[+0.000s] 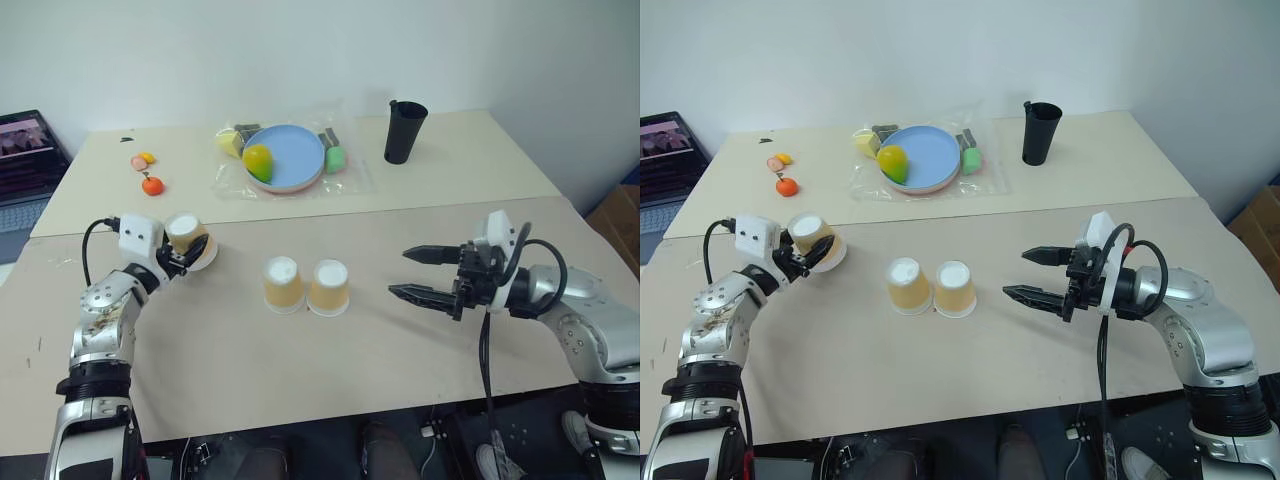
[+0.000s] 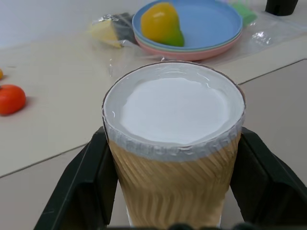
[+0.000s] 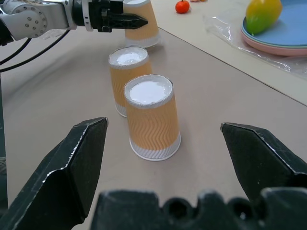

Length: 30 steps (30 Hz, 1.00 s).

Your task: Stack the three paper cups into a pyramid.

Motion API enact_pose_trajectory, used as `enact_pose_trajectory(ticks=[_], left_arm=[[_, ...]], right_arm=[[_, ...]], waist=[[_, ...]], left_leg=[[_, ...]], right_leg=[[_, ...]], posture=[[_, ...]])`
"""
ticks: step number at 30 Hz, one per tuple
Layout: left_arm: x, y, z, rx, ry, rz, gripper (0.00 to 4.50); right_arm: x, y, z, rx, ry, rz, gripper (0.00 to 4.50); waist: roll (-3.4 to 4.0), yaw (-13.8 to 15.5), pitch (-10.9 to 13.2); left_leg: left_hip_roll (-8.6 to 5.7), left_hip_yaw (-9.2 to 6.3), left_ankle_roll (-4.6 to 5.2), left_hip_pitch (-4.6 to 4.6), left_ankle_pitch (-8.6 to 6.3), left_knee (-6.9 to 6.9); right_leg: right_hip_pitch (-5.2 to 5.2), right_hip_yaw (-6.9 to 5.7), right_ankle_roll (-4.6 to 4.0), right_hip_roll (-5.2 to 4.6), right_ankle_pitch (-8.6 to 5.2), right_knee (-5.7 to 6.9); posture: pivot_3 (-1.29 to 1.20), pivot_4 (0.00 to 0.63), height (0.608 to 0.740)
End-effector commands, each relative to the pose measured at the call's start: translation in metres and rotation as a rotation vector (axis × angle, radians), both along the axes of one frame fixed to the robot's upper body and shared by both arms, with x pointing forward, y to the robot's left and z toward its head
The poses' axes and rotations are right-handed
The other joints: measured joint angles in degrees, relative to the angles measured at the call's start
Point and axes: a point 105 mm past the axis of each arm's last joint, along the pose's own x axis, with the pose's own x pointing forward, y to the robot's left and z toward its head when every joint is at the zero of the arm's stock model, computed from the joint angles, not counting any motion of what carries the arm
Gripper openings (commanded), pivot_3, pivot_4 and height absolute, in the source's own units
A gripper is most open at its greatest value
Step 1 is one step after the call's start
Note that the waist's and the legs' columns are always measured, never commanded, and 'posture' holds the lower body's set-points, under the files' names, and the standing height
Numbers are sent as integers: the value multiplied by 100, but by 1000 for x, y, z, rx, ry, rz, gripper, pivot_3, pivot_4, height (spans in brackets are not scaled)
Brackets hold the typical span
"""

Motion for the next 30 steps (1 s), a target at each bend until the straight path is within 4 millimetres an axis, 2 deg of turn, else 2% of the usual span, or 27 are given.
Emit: enact_pose_trajectory(ticks=[1, 3, 5, 7, 9, 11, 13, 17, 21, 26, 30], left_arm=[[0, -39, 59, -27, -142, -167, 3145], [-8, -77, 79, -55, -140, -364, 3145], [-23, -107, 90, -55, -120, -552, 3145], [-45, -132, 92, 0, -81, -751, 3145], [-68, -146, 92, 45, -42, -921, 3145], [-81, -152, 91, 62, 5, -1026, 3145], [-85, -154, 93, 58, 17, -1070, 3145], [-80, -155, 93, 51, 39, -1083, 3145], [-63, -156, 87, 77, 27, -1021, 3145], [-52, -153, 68, 148, 44, -966, 3145], [-51, -156, 62, 147, 68, -981, 3145]], right_arm=[[-2, 0, 16, 10, -60, 12, 4430], [-1, -1, 16, 7, -63, 8, 4430], [-2, -1, 16, 8, -64, 3, 4430], [-6, -2, 16, 6, -62, 1, 4430], [-10, -4, 16, 2, -59, -7, 4430], [-12, -8, 17, 4, -61, -26, 4430], [-15, -10, 17, 8, -60, -43, 4430], [-19, -11, 14, 2, -58, -59, 4430], [-20, -11, 15, 10, -62, -75, 4430], [-21, -11, 14, 14, -58, -86, 4430], [-21, -11, 13, 15, -58, -90, 4430]], waist=[[0, 12, 0], [0, 0, 0], [0, -15, 0], [0, -34, 0], [0, -76, 0], [1, -108, 0], [1, -135, 0], [0, -114, 1], [0, -103, 1], [0, -92, 1], [0, -50, 1]], left_leg=[[-1, -3, 0, -7, 0, 4], [-6, -3, 0, -9, 0, 5], [-8, -4, 0, -24, 0, 7], [-12, -4, 5, -29, -3, 12], [-14, -3, 11, -29, -6, 12], [-13, -3, 15, -34, -8, 10], [-13, -3, 15, -34, -8, 11], [-15, -2, 15, -20, -7, 22], [-16, 0, 15, -5, -7, 22], [-17, 1, 15, -18, -7, 22], [-18, 1, 16, -21, -7, 22]], right_leg=[[-2, -3, 2, 0, 1, -1], [-2, 1, 5, -3, 3, -1], [-6, 0, 15, -4, 10, 2], [-7, 3, 19, -6, 13, 2], [-9, 6, 20, -7, 13, 1], [-18, 7, 20, -6, 12, 1], [-19, 8, 19, -5, 12, 3], [-4, 8, 20, -5, 11, -3], [9, 10, 21, -5, 11, -1], [-4, 15, 20, -5, 11, -4], [-6, 16, 20, -6, 12, -5]], posture=[[0, 150, 734], [0, 150, 734], [0, 150, 734], [0, 150, 734], [0, 150, 734], [0, 150, 734], [0, 150, 734], [0, 150, 734], [0, 150, 734], [0, 150, 734], [0, 150, 734]])
